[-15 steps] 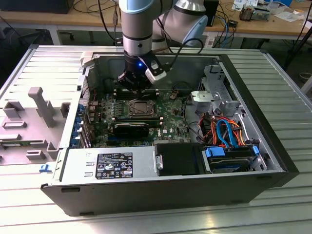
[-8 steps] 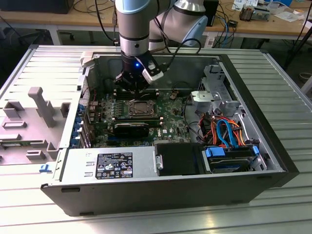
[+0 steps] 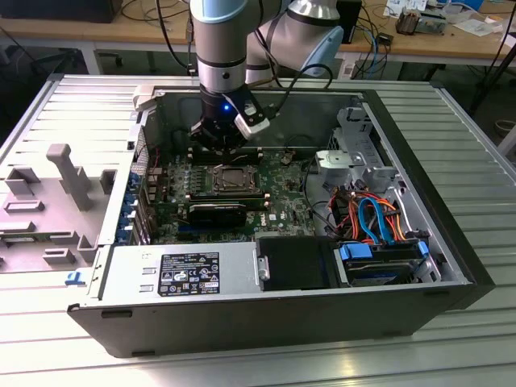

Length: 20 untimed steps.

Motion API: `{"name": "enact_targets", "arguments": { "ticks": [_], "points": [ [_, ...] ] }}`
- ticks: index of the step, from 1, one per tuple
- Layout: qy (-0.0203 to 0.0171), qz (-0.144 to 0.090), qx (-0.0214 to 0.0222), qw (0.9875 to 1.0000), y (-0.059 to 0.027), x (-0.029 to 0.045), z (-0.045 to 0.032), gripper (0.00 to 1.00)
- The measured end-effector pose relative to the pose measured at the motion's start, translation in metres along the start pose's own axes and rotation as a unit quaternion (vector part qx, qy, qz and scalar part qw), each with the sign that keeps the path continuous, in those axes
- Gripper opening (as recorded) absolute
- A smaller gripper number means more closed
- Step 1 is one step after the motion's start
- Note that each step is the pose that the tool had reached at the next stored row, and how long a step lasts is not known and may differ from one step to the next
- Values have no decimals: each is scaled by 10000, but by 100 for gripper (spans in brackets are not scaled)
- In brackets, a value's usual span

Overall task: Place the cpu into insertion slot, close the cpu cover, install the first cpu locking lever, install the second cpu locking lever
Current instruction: 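Install the first cpu locking lever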

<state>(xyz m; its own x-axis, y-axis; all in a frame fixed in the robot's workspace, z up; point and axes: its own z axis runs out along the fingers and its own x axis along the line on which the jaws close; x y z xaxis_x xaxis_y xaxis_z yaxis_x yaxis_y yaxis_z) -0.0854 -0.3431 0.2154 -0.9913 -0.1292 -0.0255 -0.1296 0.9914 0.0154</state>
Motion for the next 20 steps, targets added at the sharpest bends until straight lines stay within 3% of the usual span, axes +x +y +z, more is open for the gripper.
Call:
{"name": "enact_targets", "arguments": {
  "ticks": [5, 10, 20],
  "points": [
    [1, 77, 3, 10000, 2, 30, 10, 11],
    [-4, 405, 12, 9992, 2, 32, 32, 11],
    [-5, 411, 12, 9992, 44, 21, 54, 11]
  ]
}}
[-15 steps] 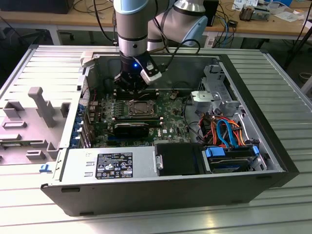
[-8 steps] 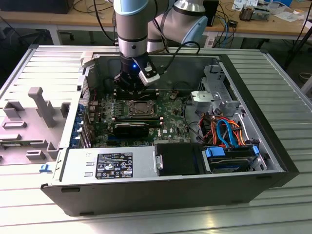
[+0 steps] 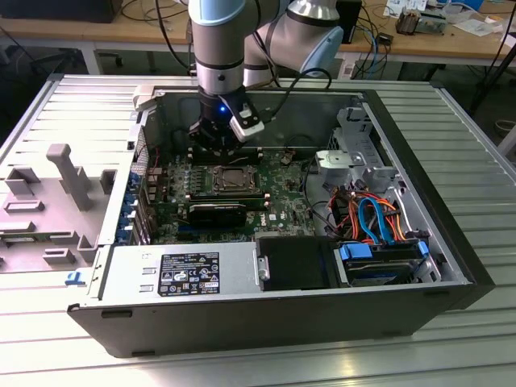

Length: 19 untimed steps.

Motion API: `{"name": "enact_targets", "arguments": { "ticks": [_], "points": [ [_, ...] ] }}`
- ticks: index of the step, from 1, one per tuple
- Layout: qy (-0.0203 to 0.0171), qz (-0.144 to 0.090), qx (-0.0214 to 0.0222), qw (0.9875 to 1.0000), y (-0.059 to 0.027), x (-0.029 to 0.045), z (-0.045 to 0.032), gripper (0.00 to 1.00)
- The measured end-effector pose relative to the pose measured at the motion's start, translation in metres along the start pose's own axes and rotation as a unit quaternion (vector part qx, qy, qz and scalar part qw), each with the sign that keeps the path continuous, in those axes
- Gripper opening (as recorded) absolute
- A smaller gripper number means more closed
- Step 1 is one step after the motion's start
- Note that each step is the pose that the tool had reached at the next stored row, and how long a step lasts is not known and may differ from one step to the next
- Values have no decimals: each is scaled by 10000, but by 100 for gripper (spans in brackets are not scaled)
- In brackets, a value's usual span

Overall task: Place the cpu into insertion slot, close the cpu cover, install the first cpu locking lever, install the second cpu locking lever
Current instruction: 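Install the first cpu locking lever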

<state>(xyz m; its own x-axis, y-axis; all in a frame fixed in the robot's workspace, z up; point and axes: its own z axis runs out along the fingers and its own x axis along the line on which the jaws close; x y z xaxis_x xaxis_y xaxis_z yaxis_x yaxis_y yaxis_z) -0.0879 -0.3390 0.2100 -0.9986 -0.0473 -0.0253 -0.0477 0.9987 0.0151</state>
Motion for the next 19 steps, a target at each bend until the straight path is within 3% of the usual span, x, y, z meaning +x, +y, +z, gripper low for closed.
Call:
{"name": "enact_targets", "arguments": {
  "ticks": [6, 19],
  "points": [
    [1, 0, 0, 10000, 12, -38, 22, 11],
    [2, 0, 1, 10000, 3, -214, 58, 11]
  ]
}}
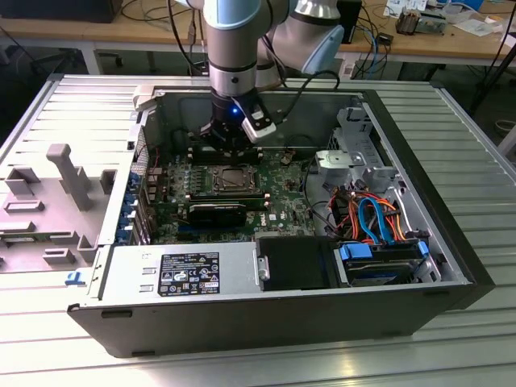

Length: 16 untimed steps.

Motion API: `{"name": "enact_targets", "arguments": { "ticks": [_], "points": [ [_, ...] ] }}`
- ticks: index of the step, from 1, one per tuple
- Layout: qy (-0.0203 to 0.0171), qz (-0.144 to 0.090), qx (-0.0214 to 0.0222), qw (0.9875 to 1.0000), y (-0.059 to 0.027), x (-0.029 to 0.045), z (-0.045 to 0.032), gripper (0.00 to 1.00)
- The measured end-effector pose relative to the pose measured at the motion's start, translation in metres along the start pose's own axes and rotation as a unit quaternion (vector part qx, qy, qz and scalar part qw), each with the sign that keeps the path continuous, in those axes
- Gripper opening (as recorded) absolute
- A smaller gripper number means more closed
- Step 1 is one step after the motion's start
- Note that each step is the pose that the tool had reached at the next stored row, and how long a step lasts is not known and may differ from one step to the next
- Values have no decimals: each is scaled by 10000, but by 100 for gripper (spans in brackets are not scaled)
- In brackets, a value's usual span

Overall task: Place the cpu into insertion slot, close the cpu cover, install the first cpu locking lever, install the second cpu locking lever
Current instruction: 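Install the first cpu locking lever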

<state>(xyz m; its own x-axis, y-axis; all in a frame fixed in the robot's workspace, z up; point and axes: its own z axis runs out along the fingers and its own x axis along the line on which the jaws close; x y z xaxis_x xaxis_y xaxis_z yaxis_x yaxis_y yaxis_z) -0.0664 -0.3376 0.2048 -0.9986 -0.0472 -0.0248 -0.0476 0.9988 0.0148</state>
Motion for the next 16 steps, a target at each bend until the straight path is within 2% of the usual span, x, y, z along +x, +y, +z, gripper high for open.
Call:
{"name": "enact_targets", "arguments": {
  "ticks": [10, 16],
  "points": [
    [-1, 0, -1, 10000, -7, -64, 24, 11],
    [-3, -1, -41, 10000, 3, -66, 31, 11]
  ]
}}
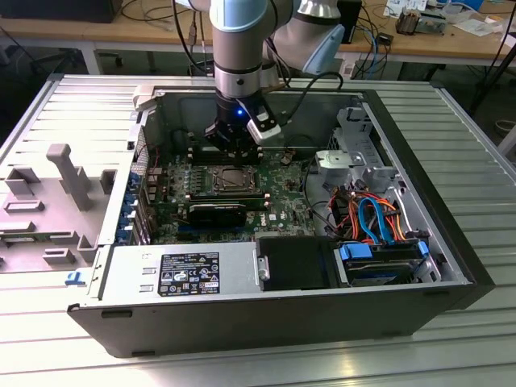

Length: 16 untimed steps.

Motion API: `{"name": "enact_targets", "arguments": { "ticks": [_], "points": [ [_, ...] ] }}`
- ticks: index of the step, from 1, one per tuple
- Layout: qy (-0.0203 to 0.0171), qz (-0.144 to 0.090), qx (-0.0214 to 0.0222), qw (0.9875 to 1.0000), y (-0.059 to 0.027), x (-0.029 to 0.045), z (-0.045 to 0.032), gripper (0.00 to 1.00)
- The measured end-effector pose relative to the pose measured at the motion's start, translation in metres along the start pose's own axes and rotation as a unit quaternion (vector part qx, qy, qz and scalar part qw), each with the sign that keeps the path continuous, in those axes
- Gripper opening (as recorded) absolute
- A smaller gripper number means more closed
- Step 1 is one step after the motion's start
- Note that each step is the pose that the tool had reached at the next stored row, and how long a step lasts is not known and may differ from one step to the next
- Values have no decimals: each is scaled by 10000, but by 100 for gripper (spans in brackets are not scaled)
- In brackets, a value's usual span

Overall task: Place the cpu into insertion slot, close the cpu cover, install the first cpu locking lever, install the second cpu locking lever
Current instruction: 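Install the first cpu locking lever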

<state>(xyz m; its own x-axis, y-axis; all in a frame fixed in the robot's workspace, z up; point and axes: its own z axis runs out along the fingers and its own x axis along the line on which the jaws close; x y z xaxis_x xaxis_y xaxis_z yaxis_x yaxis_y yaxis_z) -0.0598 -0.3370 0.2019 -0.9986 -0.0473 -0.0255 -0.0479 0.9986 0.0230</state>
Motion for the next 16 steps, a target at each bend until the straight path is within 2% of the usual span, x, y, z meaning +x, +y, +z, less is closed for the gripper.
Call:
{"name": "enact_targets", "arguments": {
  "ticks": [2, 5, 8, 11, 13, 16],
  "points": [
    [-1, 1, -3, 10000, 1, 0, -6, 11],
    [-1, 2, -9, 10000, 3, -1, -86, 11],
    [0, 0, -11, 10000, -5, -2, -90, 11],
    [0, 1, -11, 10000, -55, 1, -91, 11],
    [1, 1, -10, 10000, -135, 3, -93, 11],
    [9, 1, -12, 10000, -185, -7, -93, 11]
  ]
}}
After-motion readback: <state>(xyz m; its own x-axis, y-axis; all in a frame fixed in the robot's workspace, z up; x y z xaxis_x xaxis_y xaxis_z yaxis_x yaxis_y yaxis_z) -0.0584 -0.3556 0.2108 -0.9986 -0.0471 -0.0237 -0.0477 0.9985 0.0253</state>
